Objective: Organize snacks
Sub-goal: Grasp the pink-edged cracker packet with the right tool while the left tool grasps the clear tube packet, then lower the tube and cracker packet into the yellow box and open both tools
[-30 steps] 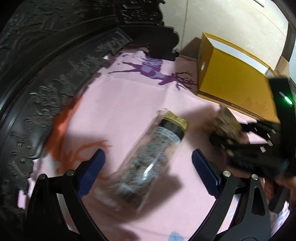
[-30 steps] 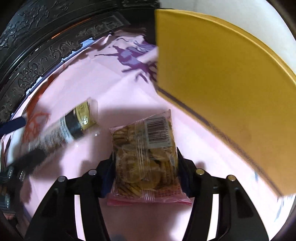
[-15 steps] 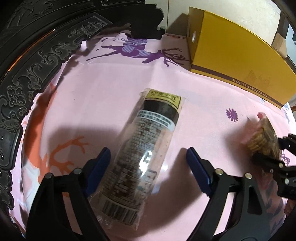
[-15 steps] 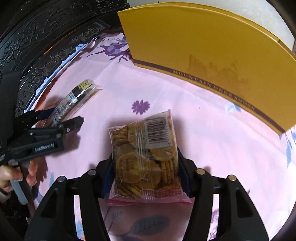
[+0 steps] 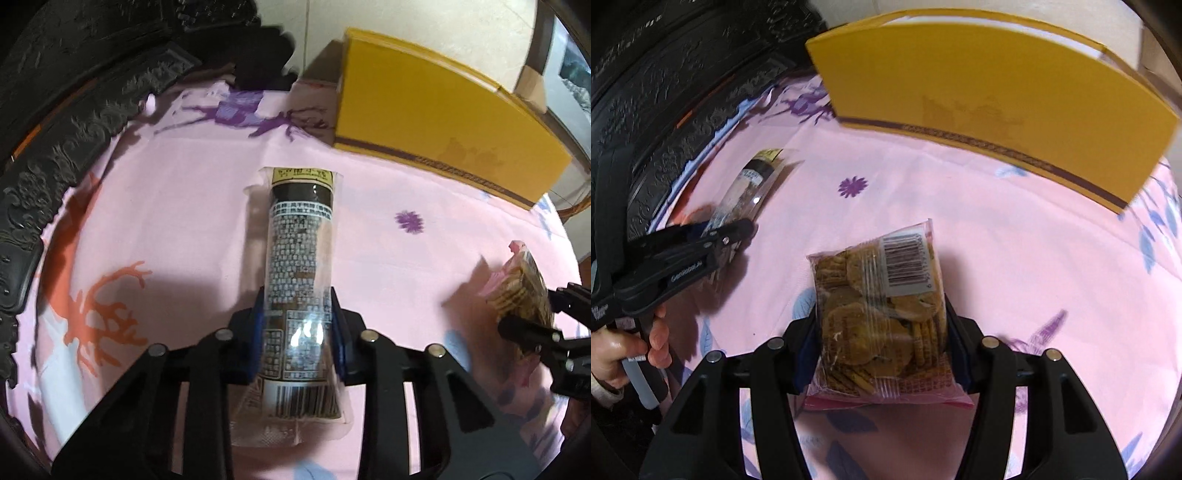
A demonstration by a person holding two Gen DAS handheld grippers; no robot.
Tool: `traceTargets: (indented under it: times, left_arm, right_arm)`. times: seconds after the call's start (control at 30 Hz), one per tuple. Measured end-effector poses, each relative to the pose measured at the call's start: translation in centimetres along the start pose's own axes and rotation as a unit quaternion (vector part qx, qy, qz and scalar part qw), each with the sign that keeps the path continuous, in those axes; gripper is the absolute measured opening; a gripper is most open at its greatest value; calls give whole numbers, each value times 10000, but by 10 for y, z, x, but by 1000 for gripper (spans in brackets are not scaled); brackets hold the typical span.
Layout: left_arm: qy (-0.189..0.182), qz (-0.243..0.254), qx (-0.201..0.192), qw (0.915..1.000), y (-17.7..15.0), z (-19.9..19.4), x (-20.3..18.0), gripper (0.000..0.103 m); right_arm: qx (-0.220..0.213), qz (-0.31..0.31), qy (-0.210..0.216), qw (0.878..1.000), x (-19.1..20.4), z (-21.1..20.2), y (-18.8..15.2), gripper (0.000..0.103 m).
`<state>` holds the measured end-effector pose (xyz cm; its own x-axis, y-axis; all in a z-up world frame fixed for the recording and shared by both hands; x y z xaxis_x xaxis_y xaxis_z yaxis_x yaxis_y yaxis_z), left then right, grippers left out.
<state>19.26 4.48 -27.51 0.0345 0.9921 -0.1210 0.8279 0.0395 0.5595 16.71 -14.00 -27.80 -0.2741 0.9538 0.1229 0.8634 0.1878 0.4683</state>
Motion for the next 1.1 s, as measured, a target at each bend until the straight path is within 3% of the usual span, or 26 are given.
traceTargets:
  times: [0.17, 0.3, 0.6, 0.8, 1.03, 1.1]
  left_arm:
    - [-207, 196, -422, 9987, 25, -47, -26, 30]
    - [-390, 497, -833, 9945, 68, -76, -58, 30]
    - [-822, 644, -1376, 9850, 187, -79, -131, 30]
    - [-728, 880, -1099, 9874, 231, -31, -159, 31]
    - [-478, 730, -646, 9941, 245, 15, -157, 31]
    - [-387, 673, -521, 9956, 245, 25, -151, 40]
  right_arm:
    - [-491, 41, -99, 9987, -10, -43, 14, 58]
    - [-970, 190, -133, 9950, -22, -80, 37, 58]
    - [-2252, 482, -296, 9727, -63, -150, 152, 58]
    - [-2413, 696, -459, 9669, -100, -151, 198, 58]
    - [-2205, 947, -519, 9694, -123, -125, 208, 58]
    - [-2170, 962, -536, 9699, -124, -121, 208, 58]
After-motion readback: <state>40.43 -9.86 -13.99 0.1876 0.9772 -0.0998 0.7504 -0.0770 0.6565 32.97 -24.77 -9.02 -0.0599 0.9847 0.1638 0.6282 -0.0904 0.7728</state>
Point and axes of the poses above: each gripper's, at about its wrist camera, not at the fingertips, and z roughly the way its jaws point, x to its left, y to its top, the point moved 7 cm from there along z, roughly the way its jaws point, and after that the axes turned 5 degrees about -y, right-handed, at the moved point
